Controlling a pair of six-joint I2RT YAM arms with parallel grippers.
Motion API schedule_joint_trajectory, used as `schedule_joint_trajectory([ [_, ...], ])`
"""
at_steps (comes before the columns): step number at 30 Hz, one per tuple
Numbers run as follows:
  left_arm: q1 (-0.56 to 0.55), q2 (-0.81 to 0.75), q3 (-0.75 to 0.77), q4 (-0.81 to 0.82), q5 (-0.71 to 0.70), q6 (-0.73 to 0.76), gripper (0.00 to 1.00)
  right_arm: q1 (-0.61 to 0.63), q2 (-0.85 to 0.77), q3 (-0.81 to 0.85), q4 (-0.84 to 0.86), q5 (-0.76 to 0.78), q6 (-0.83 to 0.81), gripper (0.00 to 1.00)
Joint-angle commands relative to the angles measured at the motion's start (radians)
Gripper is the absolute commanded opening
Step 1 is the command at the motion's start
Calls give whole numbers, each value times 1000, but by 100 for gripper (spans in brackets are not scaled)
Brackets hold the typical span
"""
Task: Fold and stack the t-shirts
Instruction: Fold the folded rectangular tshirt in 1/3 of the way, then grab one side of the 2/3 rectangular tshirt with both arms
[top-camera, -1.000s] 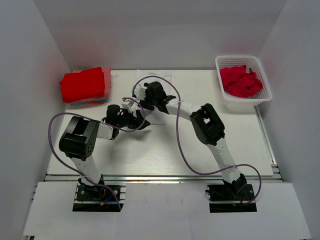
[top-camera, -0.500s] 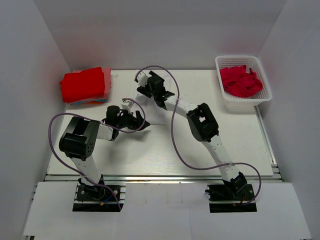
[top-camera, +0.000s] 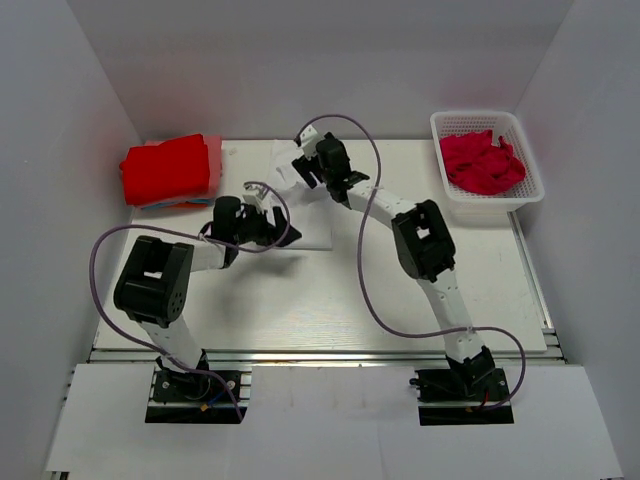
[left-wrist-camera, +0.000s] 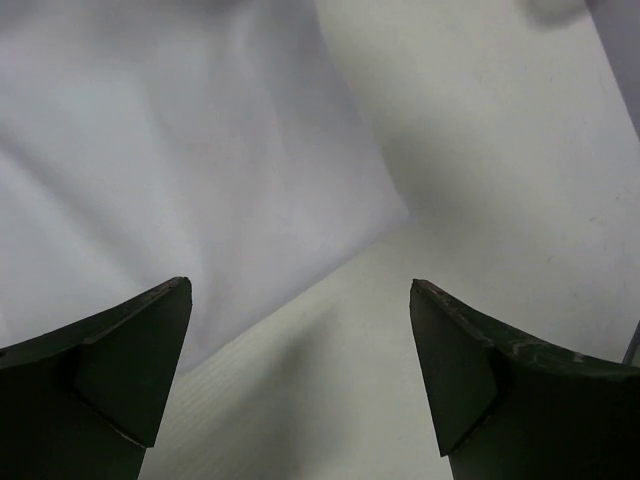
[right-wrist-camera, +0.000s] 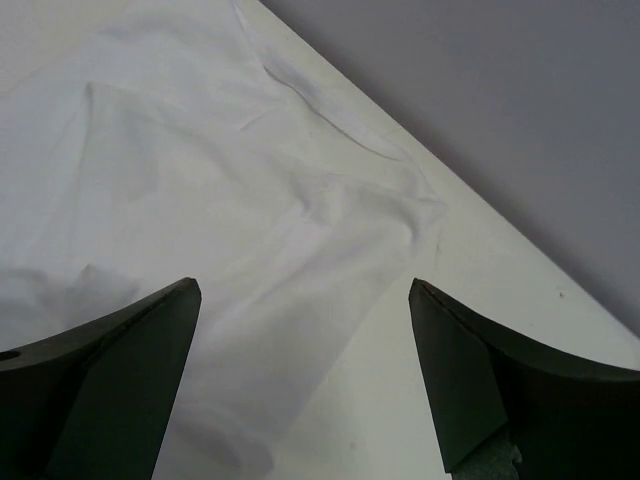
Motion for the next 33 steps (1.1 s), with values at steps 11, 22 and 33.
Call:
schedule_joint_trajectory([
  [11,16,-392,92,-591,-648,-120,100,-51,-700,-679,-145,-246,621,90],
  [22,7,-215,62,-549,-510,-117,85,-49,-730,-888,-294,-545,698,90],
  [33,-4,-65,51,-427,-489,-127,55,-48,-553,-880,-141,-596,785,64],
])
